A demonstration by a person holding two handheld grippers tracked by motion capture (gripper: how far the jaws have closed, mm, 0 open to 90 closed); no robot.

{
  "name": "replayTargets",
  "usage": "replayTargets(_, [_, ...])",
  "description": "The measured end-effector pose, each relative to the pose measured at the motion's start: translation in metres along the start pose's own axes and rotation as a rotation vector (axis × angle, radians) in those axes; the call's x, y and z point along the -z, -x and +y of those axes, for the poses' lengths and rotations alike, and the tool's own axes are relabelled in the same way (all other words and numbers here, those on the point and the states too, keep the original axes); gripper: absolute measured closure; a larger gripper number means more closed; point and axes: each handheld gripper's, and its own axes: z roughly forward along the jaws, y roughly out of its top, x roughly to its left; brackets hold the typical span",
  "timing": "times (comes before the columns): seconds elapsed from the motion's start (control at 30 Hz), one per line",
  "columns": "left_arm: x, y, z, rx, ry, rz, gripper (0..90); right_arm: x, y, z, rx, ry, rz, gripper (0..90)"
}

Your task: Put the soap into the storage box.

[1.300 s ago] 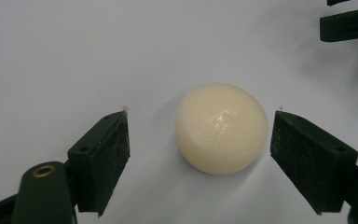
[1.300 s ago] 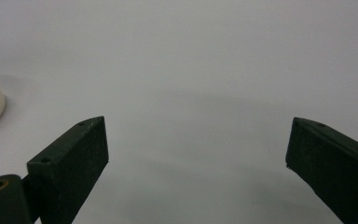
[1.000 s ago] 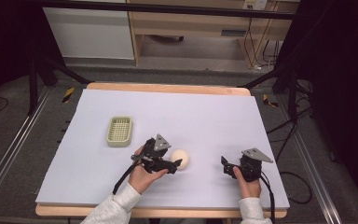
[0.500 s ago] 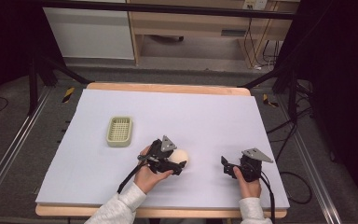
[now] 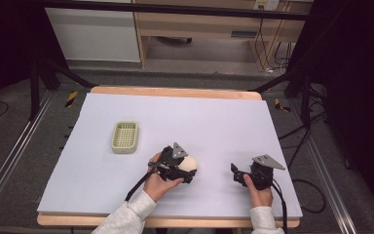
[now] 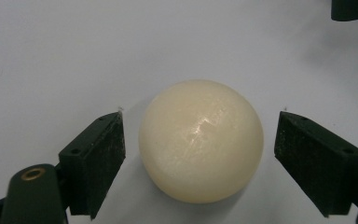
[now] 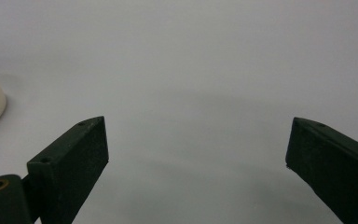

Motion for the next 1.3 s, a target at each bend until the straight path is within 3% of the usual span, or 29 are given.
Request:
replayTargets(0.63, [-0.012, 0.001, -0.002, -0.007, -0.034, 0.008, 23.1, -0.001, 0.000, 0.000, 0.000, -0.005, 0.002, 6.0])
replayTargets(1.3, [-0.017, 0.001, -0.002, 0.006, -0.057, 0.006, 23.6, -0.001, 0.000, 0.000, -0.002, -0.008, 0.002, 6.1])
